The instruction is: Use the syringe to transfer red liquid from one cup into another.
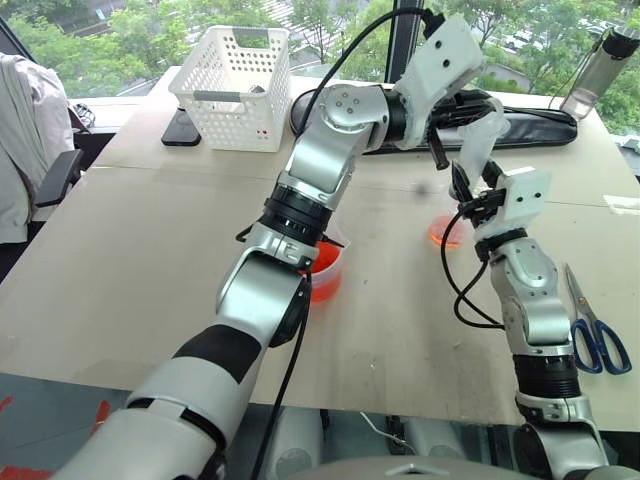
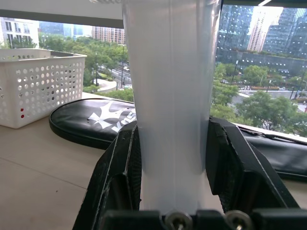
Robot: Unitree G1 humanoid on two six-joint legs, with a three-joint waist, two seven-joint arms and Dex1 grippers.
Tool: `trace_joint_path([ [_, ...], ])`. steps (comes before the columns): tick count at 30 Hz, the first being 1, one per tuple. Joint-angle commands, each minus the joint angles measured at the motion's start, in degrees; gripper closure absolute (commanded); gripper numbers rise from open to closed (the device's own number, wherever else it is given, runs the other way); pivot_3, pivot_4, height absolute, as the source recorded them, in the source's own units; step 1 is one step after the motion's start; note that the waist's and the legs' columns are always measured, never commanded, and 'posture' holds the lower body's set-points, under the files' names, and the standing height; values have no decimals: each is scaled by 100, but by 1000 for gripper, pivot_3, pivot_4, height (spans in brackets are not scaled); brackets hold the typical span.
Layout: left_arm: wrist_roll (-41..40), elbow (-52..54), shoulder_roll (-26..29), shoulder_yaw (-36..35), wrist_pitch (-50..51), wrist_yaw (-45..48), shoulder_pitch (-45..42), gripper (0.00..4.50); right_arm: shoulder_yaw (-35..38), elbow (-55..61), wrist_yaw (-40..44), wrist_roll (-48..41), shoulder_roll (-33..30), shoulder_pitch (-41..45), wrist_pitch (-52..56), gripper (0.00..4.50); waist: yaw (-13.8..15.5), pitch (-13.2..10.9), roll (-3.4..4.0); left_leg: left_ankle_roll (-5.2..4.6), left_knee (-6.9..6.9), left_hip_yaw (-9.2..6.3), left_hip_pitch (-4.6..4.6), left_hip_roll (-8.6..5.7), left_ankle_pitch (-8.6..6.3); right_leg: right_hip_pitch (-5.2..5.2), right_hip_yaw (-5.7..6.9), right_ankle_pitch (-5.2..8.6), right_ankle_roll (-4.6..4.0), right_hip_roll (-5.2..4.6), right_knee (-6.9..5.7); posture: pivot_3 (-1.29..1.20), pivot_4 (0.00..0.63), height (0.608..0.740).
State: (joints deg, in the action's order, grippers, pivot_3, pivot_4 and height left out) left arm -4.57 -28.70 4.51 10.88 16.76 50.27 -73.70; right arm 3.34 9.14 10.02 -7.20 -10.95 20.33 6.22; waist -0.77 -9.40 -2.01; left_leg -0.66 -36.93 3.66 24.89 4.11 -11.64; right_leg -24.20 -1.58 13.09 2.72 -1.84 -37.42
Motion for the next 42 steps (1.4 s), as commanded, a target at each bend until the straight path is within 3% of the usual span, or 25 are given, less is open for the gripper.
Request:
trace_joint_path([
  [1,-451,93,-183,88,695,554,161,4500,318,724,-90,-141,-97,249,-150,3096,0,0,0,0,-1,0,0,0,0,0,0,0,0,0,0,0,150,724],
  [2,-769,168,-197,-205,1024,521,72,4500,313,733,-79,-135,-105,242,-125,3096,-3,0,0,0,-2,0,0,0,0,0,0,0,0,0,-1,0,150,724],
  [5,-1337,297,-18,-802,1763,466,-153,3520,321,785,-68,-148,-108,209,-58,3097,-5,0,0,0,-3,-2,0,0,0,0,0,0,0,0,-2,0,150,724],
  [10,-1827,664,509,-1334,2516,245,-184,1305,386,878,-94,-237,-82,189,50,3117,-36,0,1,0,-7,-8,-3,0,0,1,2,0,1,1,-14,0,150,724],
  [13,-1961,1181,823,-1268,2789,343,99,25,408,916,-86,-265,-86,179,88,3131,-38,0,1,0,-7,-11,-7,1,0,1,3,0,0,4,-21,0,150,724],
  [16,-2110,1769,944,-1101,3012,389,467,0,407,908,-49,-274,-115,196,101,3132,-12,1,3,1,-7,-8,-7,2,0,2,1,0,-1,2,-19,0,150,724],
  [21,-1960,2036,679,-704,2750,170,769,0,308,970,19,-233,-141,178,157,3132,45,1,2,1,-29,-7,2,-1,0,8,5,-1,1,-6,-20,0,150,724],
  [34,-1261,783,-73,-259,1169,-193,433,0,23,1446,-50,41,-110,-144,395,3132,3,1,2,0,-27,-11,-6,-2,0,13,0,0,0,3,-19,0,150,724],
  [37,-1251,685,-134,-239,1056,-132,440,766,-23,1512,-86,85,-88,-184,429,3132,5,1,2,0,-27,-11,-5,-2,0,13,0,0,0,3,-16,0,150,724],
  [41,-1231,663,-149,-206,974,-71,479,2519,-58,1555,-103,122,-81,-171,475,3132,4,1,2,0,-27,-12,-5,-2,0,13,1,0,0,3,-17,0,150,724],
  [42,-1234,655,-151,-208,960,-64,476,2759,-64,1561,-98,128,-85,-166,482,3132,4,1,2,0,-28,-11,-5,-2,0,13,0,0,0,3,-17,0,150,724],
])
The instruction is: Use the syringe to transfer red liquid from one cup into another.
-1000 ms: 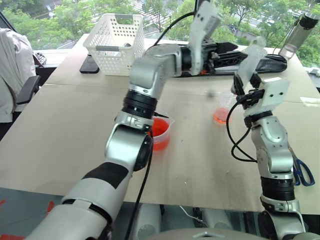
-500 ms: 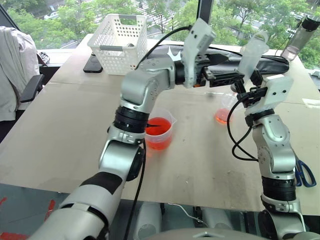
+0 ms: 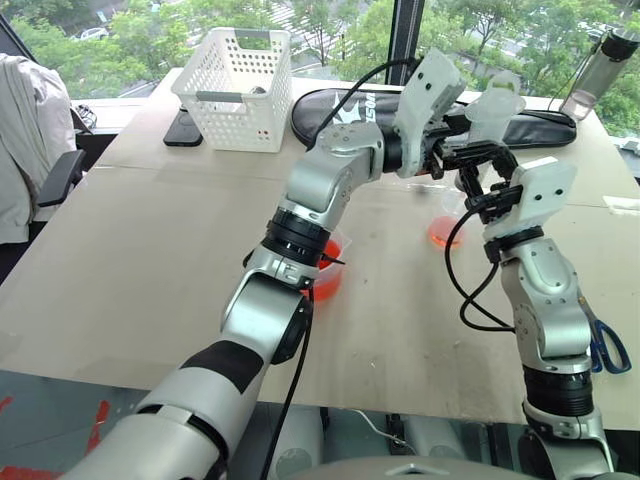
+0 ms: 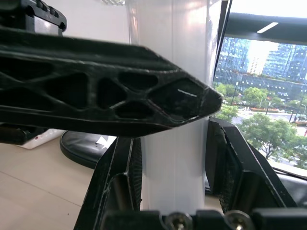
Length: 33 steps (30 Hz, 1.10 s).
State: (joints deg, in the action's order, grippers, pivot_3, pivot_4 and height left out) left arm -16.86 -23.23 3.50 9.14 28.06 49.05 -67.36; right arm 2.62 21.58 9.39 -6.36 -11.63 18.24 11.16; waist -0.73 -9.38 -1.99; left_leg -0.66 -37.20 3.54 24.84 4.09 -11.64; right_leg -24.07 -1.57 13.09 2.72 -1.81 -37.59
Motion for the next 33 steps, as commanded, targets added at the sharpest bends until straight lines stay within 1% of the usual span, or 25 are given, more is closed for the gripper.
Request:
trace_joint_path([
  [1,0,91,-55,-34,-201,63,-167,2818,9,327,-30,45,-20,43,-2,3132,0,0,0,0,0,0,0,0,0,0,0,0,0,0,0,0,150,724],
  [6,-15,50,-89,-94,-366,55,-216,2818,31,313,38,60,-88,39,89,3132,0,0,0,0,0,0,1,0,0,0,1,0,0,0,0,0,150,724],
  [11,-153,207,-44,-236,-323,44,-152,2818,160,368,302,-183,-281,-26,248,3132,1,0,0,0,0,-1,1,0,0,0,1,0,0,0,1,0,150,724],
  [13,-211,193,-29,-321,-316,12,-131,2818,218,471,373,-259,-413,-23,427,2101,1,0,0,0,0,0,1,0,0,0,1,0,0,0,1,0,150,724],
  [15,-300,147,-12,-441,-282,-24,-132,2909,288,538,424,-312,-536,-45,535,1330,0,0,0,0,0,-1,1,0,0,0,1,0,0,0,1,0,150,724],
  [16,-356,111,-2,-527,-261,-44,-149,2978,335,611,478,-384,-603,-66,598,714,-1,0,0,0,0,-1,0,0,0,0,1,0,0,0,0,0,150,724],
  [17,-391,89,4,-585,-248,-57,-161,2979,368,666,516,-445,-651,-80,648,227,0,0,0,0,0,-1,0,0,0,0,1,0,0,0,0,0,150,724],
  [18,-408,65,25,-641,-242,-75,-181,2979,450,751,536,-537,-700,-96,718,0,0,0,0,0,1,-1,0,0,0,0,1,0,0,0,-1,0,150,724],
  [20,-461,38,112,-771,-183,-110,-234,2980,707,980,722,-862,-849,-225,828,0,4,0,0,0,0,-1,0,0,0,0,1,0,0,0,0,0,150,724],
  [24,-917,54,429,-1298,386,-150,-379,2981,1265,1328,1181,-1125,-1545,-637,1039,0,11,-1,0,0,2,-2,4,0,0,0,3,0,1,-1,5,0,150,724],
  [25,-1116,79,572,-1508,705,-214,-436,2981,1486,1493,1433,-1437,-1758,-767,1115,0,10,-1,-1,0,2,-1,3,0,0,1,2,0,2,-2,6,0,150,724],
  [27,-1692,108,1002,-2055,1665,-342,-588,2983,1943,1795,2027,-2200,-2224,-1039,1359,0,-6,-1,-1,0,2,-2,2,0,0,1,3,0,2,-2,6,0,150,724],
  [30,-2206,279,1763,-2484,2732,-328,-603,2983,2414,2096,2764,-3443,-2847,-1269,1782,0,-87,-5,4,0,12,-3,-10,3,0,1,0,2,3,1,0,0,150,724],
  [33,-2613,387,2490,-2895,3682,-500,-623,2983,2724,2256,3166,-4470,-3260,-1328,1986,0,-126,-5,3,0,15,-15,-15,8,0,9,11,2,2,6,-3,0,150,724],
])
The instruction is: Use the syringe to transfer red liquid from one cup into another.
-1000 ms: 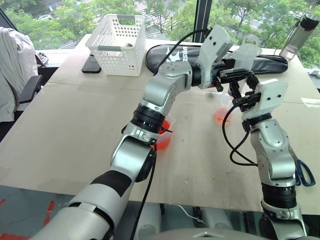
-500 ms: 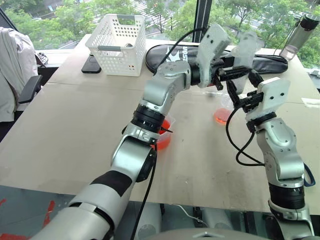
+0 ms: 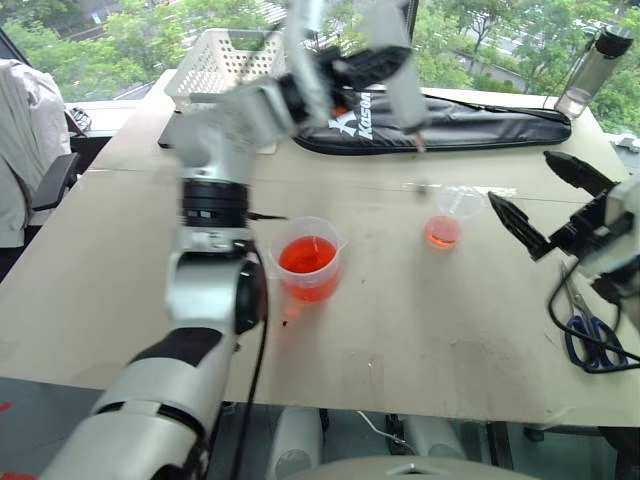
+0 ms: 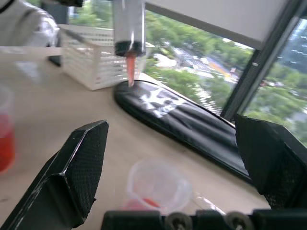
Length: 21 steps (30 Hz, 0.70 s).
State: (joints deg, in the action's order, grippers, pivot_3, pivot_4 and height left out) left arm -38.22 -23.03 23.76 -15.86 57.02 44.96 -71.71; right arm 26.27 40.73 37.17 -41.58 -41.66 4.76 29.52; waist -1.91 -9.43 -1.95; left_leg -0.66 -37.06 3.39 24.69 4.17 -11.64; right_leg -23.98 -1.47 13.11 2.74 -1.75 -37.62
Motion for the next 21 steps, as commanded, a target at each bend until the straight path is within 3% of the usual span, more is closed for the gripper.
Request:
trace_joint_path([
  [1,-588,411,657,-514,1013,-147,-182,2983,405,360,464,-1133,-358,21,175,0,-11,0,-1,0,-1,-5,0,1,0,3,5,0,0,0,0,0,150,724],
  [4,-585,135,1432,-854,1585,-482,-264,2983,367,359,577,-1560,-665,146,280,0,-2,-1,-4,0,-10,-9,1,-1,0,13,13,7,12,-7,1,0,150,724],
  [7,-561,-40,2161,-677,2230,-342,-168,2983,279,371,650,-1836,-760,92,329,0,1,-1,-9,1,-14,-7,1,-5,0,17,15,7,14,-14,5,0,150,724],
  [11,-519,-234,3558,466,2961,738,354,2983,96,450,840,-1846,-819,-119,302,0,24,0,-11,1,-11,-7,0,-5,0,16,19,7,10,-16,6,0,150,724],
  [15,13,-231,4446,2005,2313,2066,877,2983,-46,504,1029,-1889,-837,-250,274,0,124,1,-16,2,-7,-9,2,-5,-1,10,25,16,-27,-20,4,0,150,724],
  [17,431,-418,4546,2685,1902,2543,927,2983,-100,531,1071,-1921,-838,-279,279,0,156,2,-16,2,-10,-8,2,-5,-1,10,27,16,-30,-23,7,0,150,724],
  [21,1257,-1016,4166,3627,1214,3086,776,2983,-199,679,1100,-1770,-847,-407,232,0,268,5,-24,1,-21,0,6,-6,-1,11,25,17,-32,-29,11,0,150,724],
])
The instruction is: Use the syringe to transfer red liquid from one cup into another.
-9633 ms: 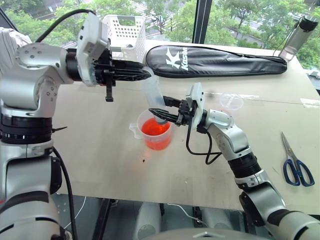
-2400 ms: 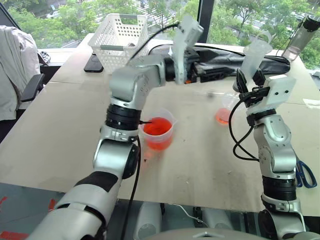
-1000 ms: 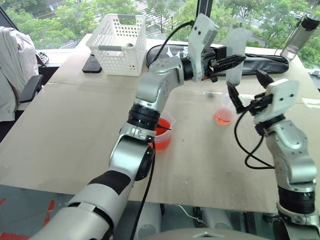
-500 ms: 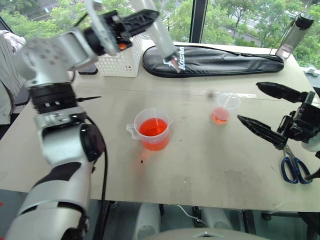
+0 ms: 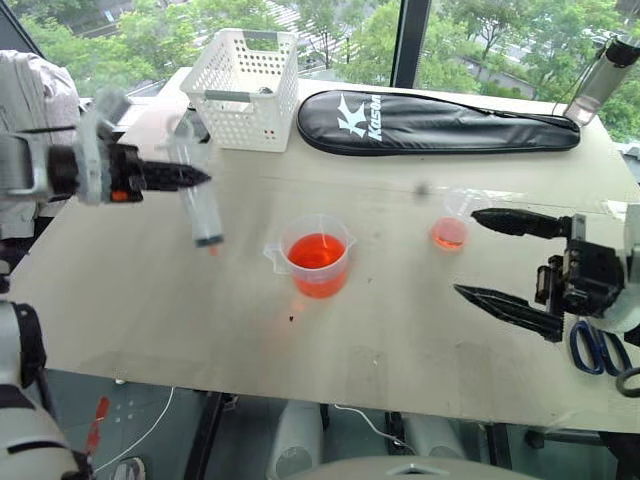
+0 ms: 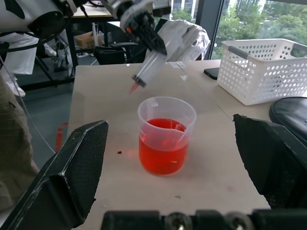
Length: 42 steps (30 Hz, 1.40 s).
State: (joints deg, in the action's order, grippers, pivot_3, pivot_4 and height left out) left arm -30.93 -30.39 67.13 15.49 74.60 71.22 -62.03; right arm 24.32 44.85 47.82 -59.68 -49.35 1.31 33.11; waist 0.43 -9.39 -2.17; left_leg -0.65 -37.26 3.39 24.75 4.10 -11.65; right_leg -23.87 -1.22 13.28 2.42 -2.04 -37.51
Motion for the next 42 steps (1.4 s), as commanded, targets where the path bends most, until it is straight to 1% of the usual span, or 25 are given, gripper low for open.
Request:
trace_joint_path([
  [1,703,-478,-353,639,-700,543,-234,2983,5,337,30,54,-88,-128,-121,0,57,1,-2,0,-4,2,0,0,0,1,-1,0,0,-1,0,0,150,724],
  [4,1181,-1186,-960,882,-1092,562,-413,2983,-4,522,-43,56,-83,-296,-105,0,73,2,-8,0,-7,0,10,-1,0,-1,1,0,0,-2,1,0,150,724],
  [7,1577,-1782,-1428,987,-1409,613,-534,2983,40,737,-162,18,-87,-411,-128,0,52,0,-18,-1,-8,-3,20,-1,0,-4,4,-1,0,1,7,0,150,724],
  [9,1772,-2202,-1696,929,-1570,538,-611,2983,111,875,-273,-87,-72,-473,-149,0,35,-1,-18,-2,-7,-2,20,-1,0,-5,2,-1,2,1,8,0,150,724],
  [11,1952,-2459,-1840,904,-1710,598,-612,2983,164,957,-354,-106,-95,-547,-151,0,17,0,-18,-2,-5,-3,19,0,-1,-5,2,0,2,5,7,0,150,724],
  [12,2038,-2530,-1885,896,-1739,602,-588,1957,174,985,-390,-87,-109,-591,-148,0,11,0,-18,-2,-4,-3,17,2,-1,-6,2,-1,3,7,6,0,150,724],
  [14,2151,-2576,-1929,844,-1735,602,-541,1103,183,1017,-442,-95,-125,-661,-156,0,-1,-1,-19,-2,-3,-4,14,4,-1,-6,2,0,2,9,1,0,150,724],
  [16,2167,-2526,-1916,694,-1629,564,-523,127,174,1012,-497,-117,-129,-697,-176,0,7,-1,-20,-2,-4,-5,14,5,-1,-7,2,0,2,10,-2,0,150,724],
  [18,2098,-2382,-1851,442,-1427,446,-519,47,169,984,-494,-16,-131,-766,-214,0,17,0,-21,-2,-6,-6,13,4,-1,-6,2,0,2,8,-2,0,150,724],
  [20,1952,-1891,-1653,55,-1184,257,-426,47,243,931,-578,42,-82,-867,-227,0,17,-1,-22,-2,-7,-6,14,4,0,-5,2,0,3,6,-2,0,150,724],
  [22,1777,-1207,-1509,-502,-1064,-121,-194,47,328,851,-644,273,7,-1017,-301,0,14,0,-25,-2,-7,-6,15,5,-1,-6,2,0,2,5,-1,0,150,724],
  [24,1402,-319,-1548,-1460,-936,-620,160,47,380,694,-646,648,177,-1268,-460,0,21,0,-25,-2,-5,-7,16,6,-1,-6,2,0,3,4,1,0,150,724],
  [26,1078,1050,-1939,-2744,-1728,-1394,942,47,406,502,-721,1032,437,-1496,-667,0,44,1,-24,-2,-4,-9,16,6,-1,-4,5,-1,4,2,-1,0,150,724],
  [27,997,1674,-2180,-3199,-2114,-1720,1333,47,410,413,-734,1229,556,-1580,-800,0,42,6,-18,-1,-3,-8,13,7,0,-2,5,-1,4,-2,-5,0,150,724],
  [28,858,2199,-2431,-3585,-2263,-1972,1680,47,432,315,-754,1366,689,-1675,-909,0,40,6,-18,-1,-2,-8,7,8,0,6,5,-3,7,-10,-4,0,150,724],
  [29,652,2716,-2713,-3944,-2148,-2203,2033,47,502,205,-770,1400,833,-1816,-965,0,40,6,-18,-1,-5,-9,4,7,0,11,7,-3,10,-13,-6,0,150,724],
  [30,501,3134,-2903,-4143,-2022,-2374,2345,47,567,116,-760,1450,948,-1947,-1025,0,35,6,-19,-1,-6,-5,3,5,0,12,5,-3,9,-14,-6,0,150,724],
  [32,428,3911,-3131,-4249,-2106,-2608,3058,47,741,-57,-511,1633,1081,-2333,-1222,0,23,7,-20,-1,-10,-2,-3,0,0,18,3,-4,11,-11,-6,0,150,724],
  [34,233,4590,-3333,-4370,-2145,-2813,3560,47,922,-247,-254,1922,1123,-2674,-1496,0,19,7,-20,-1,-9,2,-11,-1,0,19,-2,-2,9,-7,-10,0,150,724],
  [37,-212,5570,-3548,-4652,-2216,-2795,4610,47,1355,-570,56,1983,1202,-3035,-1789,0,19,11,-19,-1,-10,2,-18,4,0,20,-5,-1,6,-2,-10,0,150,724],
  [39,-317,6001,-3502,-4774,-2492,-2582,5455,47,1575,-805,315,2079,1179,-3277,-1955,0,6,18,-15,0,-6,15,-39,7,-1,31,-19,0,5,-4,-10,0,150,724],
  [41,-323,6196,-3339,-4963,-2816,-2092,6445,47,1809,-1055,578,2246,1154,-3598,-2097,0,-19,26,-14,0,-5,15,-42,10,-1,30,-18,9,17,-1,-6,0,150,724],
  [42,-355,6240,-3274,-5007,-2945,-1960,6745,47,1878,-1132,662,2288,1150,-3690,-2146,0,-32,34,-7,1,7,24,-50,11,-2,31,-28,8,15,-3,-3,0,150,724],
])
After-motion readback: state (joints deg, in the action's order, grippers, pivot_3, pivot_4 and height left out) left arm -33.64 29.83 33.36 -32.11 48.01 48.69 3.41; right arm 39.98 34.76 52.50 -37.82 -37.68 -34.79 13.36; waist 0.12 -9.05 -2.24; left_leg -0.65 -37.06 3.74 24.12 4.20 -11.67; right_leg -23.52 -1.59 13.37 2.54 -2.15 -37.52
